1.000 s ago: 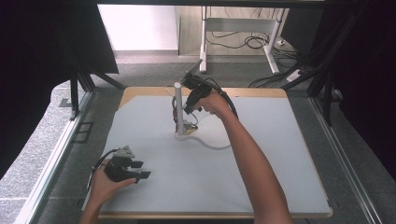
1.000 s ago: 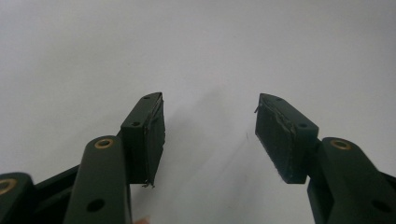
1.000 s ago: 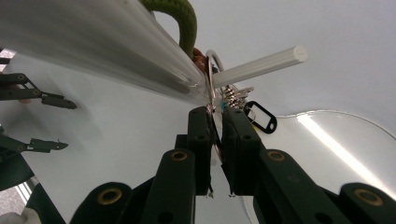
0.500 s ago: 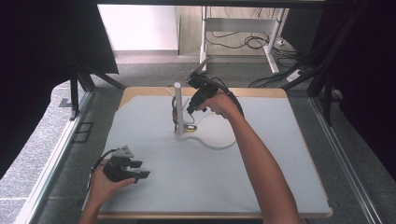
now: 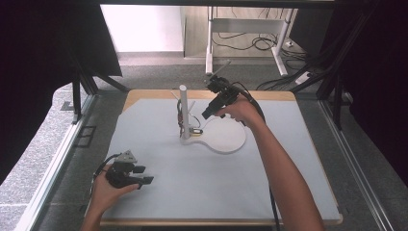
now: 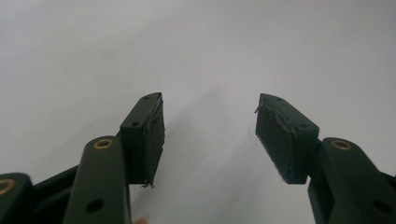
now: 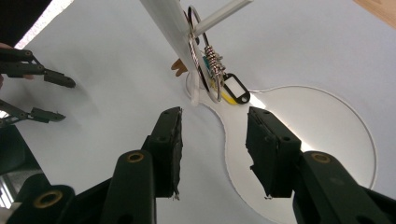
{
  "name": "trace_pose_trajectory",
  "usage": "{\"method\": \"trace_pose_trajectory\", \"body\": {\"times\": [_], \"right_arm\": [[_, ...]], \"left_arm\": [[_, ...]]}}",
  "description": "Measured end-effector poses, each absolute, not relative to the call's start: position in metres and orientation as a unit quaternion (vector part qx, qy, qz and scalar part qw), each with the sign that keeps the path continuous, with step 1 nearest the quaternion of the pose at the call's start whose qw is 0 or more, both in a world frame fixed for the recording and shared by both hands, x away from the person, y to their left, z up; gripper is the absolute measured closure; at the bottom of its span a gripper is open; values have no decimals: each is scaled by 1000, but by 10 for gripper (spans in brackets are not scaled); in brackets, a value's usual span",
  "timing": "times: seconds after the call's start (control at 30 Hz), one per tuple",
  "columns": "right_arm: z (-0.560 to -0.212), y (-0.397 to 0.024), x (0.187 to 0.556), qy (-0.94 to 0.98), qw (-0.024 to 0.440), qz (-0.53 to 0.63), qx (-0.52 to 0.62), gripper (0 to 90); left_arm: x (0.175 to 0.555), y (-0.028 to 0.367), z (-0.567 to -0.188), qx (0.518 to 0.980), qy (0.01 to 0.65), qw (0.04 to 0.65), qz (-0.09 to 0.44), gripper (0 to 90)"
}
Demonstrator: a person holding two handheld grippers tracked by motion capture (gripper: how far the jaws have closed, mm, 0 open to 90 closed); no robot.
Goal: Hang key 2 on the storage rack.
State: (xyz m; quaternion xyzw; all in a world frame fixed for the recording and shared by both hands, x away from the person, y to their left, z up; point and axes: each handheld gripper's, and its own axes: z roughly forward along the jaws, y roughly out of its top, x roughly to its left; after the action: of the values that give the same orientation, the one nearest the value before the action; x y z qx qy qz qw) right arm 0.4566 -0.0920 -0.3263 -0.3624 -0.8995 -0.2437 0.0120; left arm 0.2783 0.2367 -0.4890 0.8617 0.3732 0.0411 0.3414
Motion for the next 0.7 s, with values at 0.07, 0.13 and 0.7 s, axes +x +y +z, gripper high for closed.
{"method": "trace_pose_trajectory", "body": {"times": [0.07,0.13,0.7], "right_arm": [[-326,-98,453,-897,11,-248,-365,560],[-326,-103,450,-896,10,-250,-366,558],[-351,-178,407,-884,-12,-284,-372,510]], "left_arm": [[278,237,-489,862,372,342,41,423],[278,237,-489,862,373,341,41,423],[277,236,-488,861,377,340,42,421]]}}
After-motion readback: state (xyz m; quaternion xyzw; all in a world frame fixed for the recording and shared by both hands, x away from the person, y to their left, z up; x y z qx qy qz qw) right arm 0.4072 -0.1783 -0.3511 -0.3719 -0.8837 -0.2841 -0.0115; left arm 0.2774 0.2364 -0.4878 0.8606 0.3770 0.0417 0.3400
